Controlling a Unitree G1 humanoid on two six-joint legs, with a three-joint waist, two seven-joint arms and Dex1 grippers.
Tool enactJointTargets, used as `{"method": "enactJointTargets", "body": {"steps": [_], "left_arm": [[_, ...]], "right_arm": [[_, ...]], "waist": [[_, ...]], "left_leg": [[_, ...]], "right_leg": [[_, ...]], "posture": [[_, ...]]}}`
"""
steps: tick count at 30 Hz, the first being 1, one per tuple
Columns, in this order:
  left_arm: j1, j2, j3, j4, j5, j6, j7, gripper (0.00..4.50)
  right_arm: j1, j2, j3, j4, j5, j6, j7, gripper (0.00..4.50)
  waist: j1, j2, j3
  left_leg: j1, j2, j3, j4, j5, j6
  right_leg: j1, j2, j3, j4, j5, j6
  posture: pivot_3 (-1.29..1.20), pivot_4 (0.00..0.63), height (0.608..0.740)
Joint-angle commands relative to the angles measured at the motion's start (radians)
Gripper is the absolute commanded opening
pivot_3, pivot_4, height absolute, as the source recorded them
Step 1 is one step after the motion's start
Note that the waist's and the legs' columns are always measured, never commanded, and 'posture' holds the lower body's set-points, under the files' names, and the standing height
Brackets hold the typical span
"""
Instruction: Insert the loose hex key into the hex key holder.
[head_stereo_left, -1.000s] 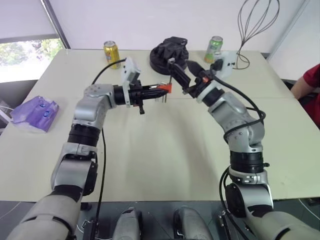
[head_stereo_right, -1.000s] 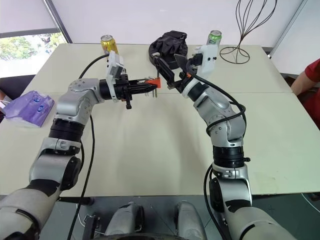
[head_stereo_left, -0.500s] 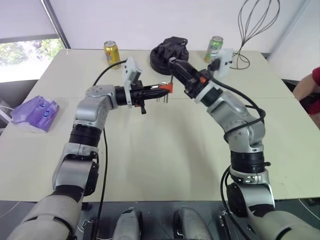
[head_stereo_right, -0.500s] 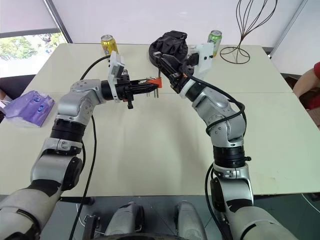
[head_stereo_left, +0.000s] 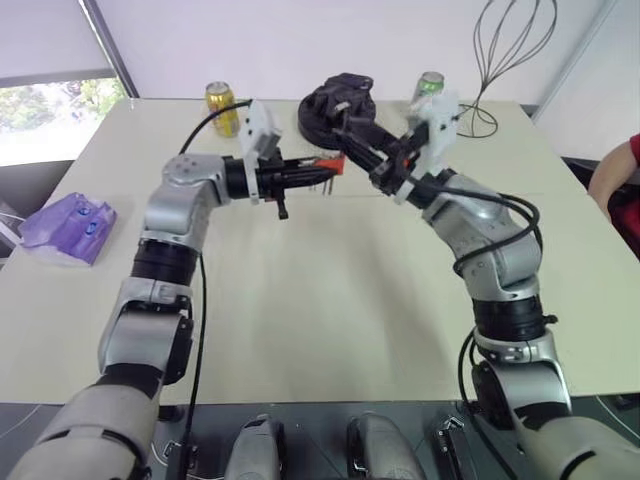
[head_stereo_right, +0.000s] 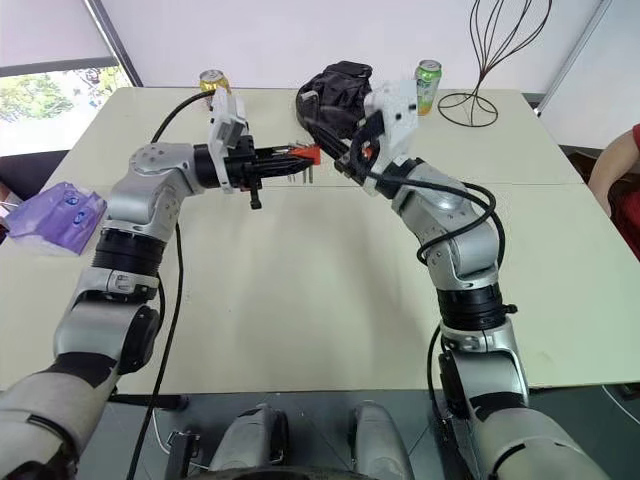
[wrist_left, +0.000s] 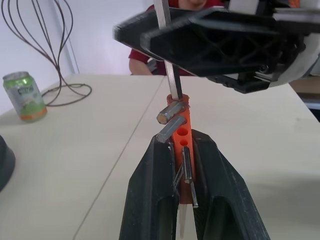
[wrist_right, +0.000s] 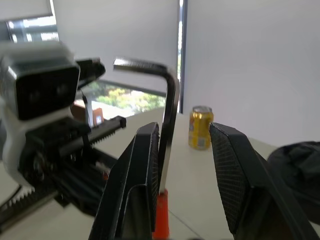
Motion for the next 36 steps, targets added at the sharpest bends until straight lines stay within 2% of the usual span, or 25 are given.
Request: {"method": "enactJointTargets", "body": {"steps": [1, 6, 8, 10, 11, 22, 36], "left_arm": [[-0.008, -0.013, 0.043, -0.040, -0.076, 0.071, -0.005, 0.00], [0.003, -0.017, 0.061, -0.062, -0.112, 0.133, 0.010, 0.00], [0.005, -0.015, 0.058, -0.065, -0.114, 0.138, 0.011, 0.00], [0.007, -0.013, 0.056, -0.066, -0.114, 0.141, 0.011, 0.00], [0.007, -0.012, 0.054, -0.064, -0.114, 0.140, 0.011, 0.00], [0.020, 0.014, 0.008, -0.029, -0.042, 0.046, -0.012, 0.00], [0.014, -0.002, 0.015, -0.077, -0.071, 0.072, -0.001, 0.00]], "right_arm": [[-0.039, 0.022, -0.117, -0.004, 0.065, 0.034, -0.079, 1.62], [-0.034, 0.021, -0.118, -0.032, 0.097, 0.070, -0.087, 1.62], [-0.030, 0.022, -0.113, -0.036, 0.099, 0.074, -0.087, 1.06], [-0.025, 0.021, -0.108, -0.040, 0.097, 0.075, -0.089, 0.22], [-0.022, 0.021, -0.106, -0.043, 0.097, 0.076, -0.090, 0.10], [0.018, -0.051, -0.058, -0.113, 0.070, 0.127, -0.068, 0.10], [0.020, -0.068, 0.004, -0.085, 0.016, 0.107, -0.039, 0.10]], "waist": [[0.001, 0.000, 0.000], [0.000, 0.000, 0.000], [-0.001, 0.000, 0.000], [-0.003, 0.000, 0.000], [-0.002, 0.000, 0.000], [0.000, 0.000, 0.000], [0.000, 0.000, 0.000]], "left_leg": [[0.000, 0.000, 0.000, 0.000, 0.000, 0.000], [-0.001, 0.000, 0.000, 0.000, 0.000, 0.000], [-0.001, 0.000, -0.001, 0.000, 0.000, 0.000], [-0.001, 0.000, -0.001, 0.000, 0.000, 0.000], [-0.001, 0.000, -0.001, 0.000, 0.000, 0.000], [-0.001, 0.000, -0.001, 0.000, 0.000, 0.001], [-0.001, 0.000, -0.001, 0.000, -0.001, 0.001]], "right_leg": [[0.000, 0.000, 0.000, 0.000, 0.000, 0.000], [0.000, 0.000, 0.000, 0.000, 0.000, 0.000], [0.000, 0.000, 0.000, 0.000, 0.000, 0.000], [0.000, 0.000, 0.000, 0.000, 0.000, 0.000], [0.000, 0.000, 0.000, 0.000, 0.000, 0.000], [0.000, 0.000, 0.000, 0.000, 0.000, 0.000], [0.000, 0.000, 0.000, 0.000, 0.000, 0.000]], "posture": [[0.00, 0.150, 0.740], [0.00, 0.150, 0.740], [0.00, 0.150, 0.740], [0.00, 0.150, 0.740], [0.00, 0.150, 0.740], [0.00, 0.150, 0.740], [0.00, 0.150, 0.740]]}}
